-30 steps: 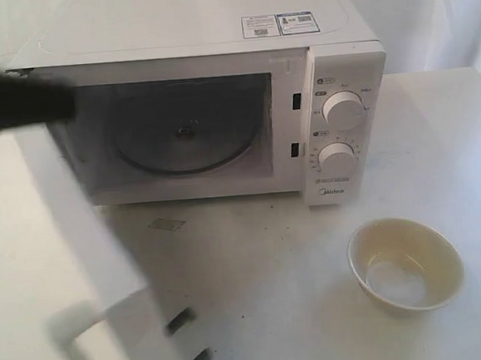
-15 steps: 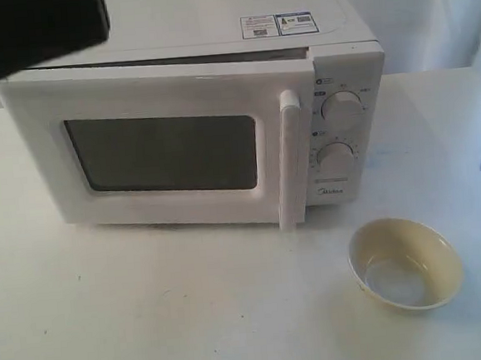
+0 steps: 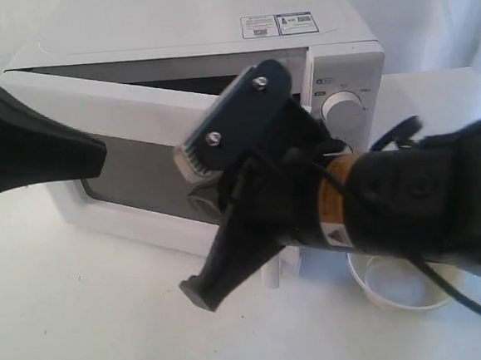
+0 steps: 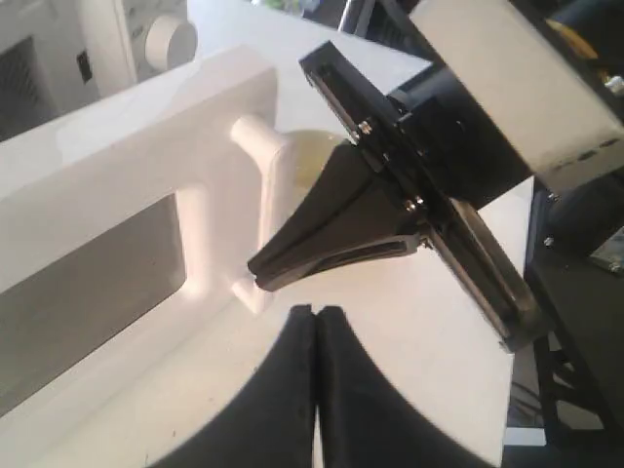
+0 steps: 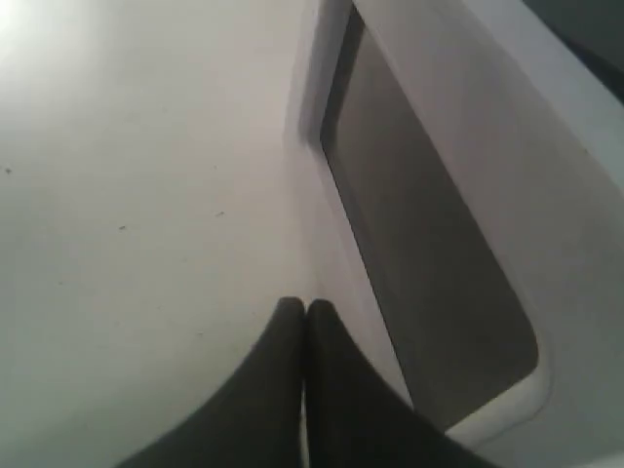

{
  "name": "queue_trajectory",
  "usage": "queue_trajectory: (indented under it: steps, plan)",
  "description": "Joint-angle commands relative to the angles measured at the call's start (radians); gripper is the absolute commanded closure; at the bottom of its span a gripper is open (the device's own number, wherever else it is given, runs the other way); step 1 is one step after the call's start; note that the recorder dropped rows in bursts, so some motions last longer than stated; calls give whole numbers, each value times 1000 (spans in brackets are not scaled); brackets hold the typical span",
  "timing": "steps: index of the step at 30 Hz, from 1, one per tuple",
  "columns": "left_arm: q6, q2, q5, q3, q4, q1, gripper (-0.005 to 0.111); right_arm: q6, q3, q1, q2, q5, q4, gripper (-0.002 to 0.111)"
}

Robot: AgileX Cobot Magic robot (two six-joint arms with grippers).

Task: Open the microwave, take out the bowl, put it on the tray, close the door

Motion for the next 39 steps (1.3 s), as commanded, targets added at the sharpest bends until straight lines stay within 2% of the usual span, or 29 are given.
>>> queue_trajectory:
  steps: [1,4,6,8,17,39]
  plan:
    - [-78,-5,-86,-5,56,-5,107,-10,-111,-5,84,49,1,108]
    - [-145,3,-215,6,92,-5,107,-9,-158,-5,83,99,1,108]
    - [-167,15,-242,18,92,-5,107,-9,-192,-5,86,184,-11,108]
    - [-169,26,-240,27,90,-5,107,-6,-214,-5,92,257,-50,108]
    - [-169,32,-251,26,93,-5,107,122,-254,-23,147,326,-234,108]
    - [-166,24,-239,26,117,-5,107,128,-392,-190,308,328,-344,108]
